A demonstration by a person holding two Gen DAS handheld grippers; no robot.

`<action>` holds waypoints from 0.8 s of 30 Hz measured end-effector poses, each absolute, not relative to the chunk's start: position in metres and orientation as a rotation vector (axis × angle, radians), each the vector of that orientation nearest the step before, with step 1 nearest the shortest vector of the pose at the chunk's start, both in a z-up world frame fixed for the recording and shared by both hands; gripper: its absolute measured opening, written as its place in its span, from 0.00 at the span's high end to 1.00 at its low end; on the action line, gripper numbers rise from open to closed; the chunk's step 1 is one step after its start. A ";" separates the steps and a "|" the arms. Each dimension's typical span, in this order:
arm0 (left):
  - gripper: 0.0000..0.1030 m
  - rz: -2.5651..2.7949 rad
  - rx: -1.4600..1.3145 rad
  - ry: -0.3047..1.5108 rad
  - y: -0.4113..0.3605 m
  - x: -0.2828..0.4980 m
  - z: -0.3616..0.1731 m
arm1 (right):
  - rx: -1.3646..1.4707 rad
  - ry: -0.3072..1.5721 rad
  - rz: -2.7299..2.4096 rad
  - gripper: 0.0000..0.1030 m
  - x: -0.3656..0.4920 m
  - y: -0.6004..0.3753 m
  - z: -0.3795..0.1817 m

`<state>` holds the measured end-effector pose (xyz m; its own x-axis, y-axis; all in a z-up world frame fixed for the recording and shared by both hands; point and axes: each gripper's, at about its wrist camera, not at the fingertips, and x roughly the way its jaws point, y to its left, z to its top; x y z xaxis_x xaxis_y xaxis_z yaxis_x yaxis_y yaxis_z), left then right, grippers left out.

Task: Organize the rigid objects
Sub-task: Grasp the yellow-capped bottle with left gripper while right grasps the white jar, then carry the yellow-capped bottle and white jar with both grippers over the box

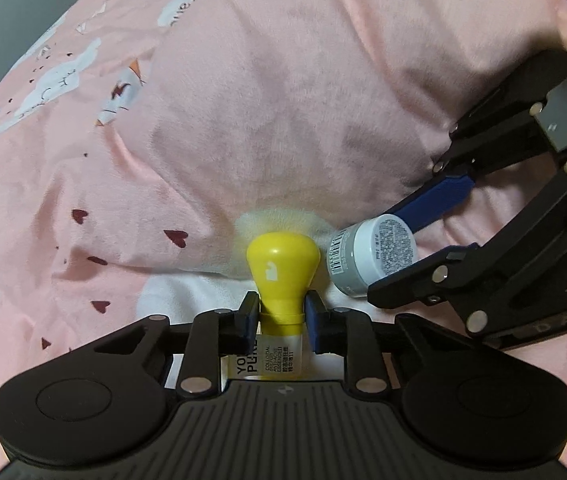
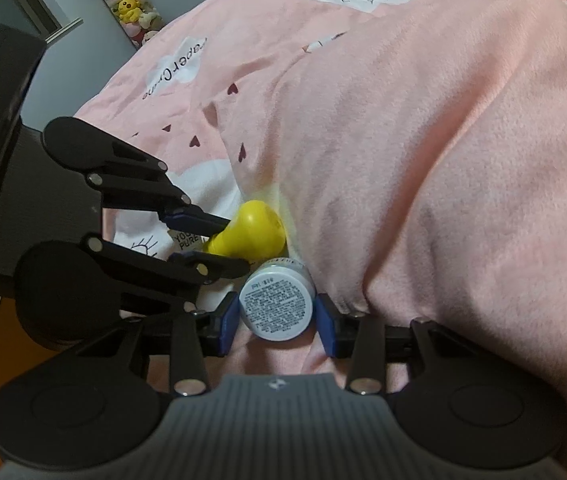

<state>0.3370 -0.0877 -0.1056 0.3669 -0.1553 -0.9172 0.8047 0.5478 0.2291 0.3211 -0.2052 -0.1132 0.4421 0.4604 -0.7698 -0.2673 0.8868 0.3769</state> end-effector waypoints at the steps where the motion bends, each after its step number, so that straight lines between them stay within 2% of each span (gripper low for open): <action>1: 0.74 -0.698 0.756 1.008 -0.086 0.333 -0.101 | 0.207 1.011 0.454 0.61 0.319 -0.205 -0.111; 11: 0.74 -0.683 0.591 0.934 -0.064 0.292 -0.030 | 0.174 0.934 0.452 0.61 0.291 -0.203 -0.080; 18: 0.74 -0.639 0.509 0.901 -0.027 0.246 0.023 | 0.135 0.824 0.556 0.61 0.259 -0.184 -0.029; 24: 0.74 -0.548 0.466 0.935 0.020 0.206 0.049 | 0.037 0.755 0.680 0.61 0.232 -0.141 0.009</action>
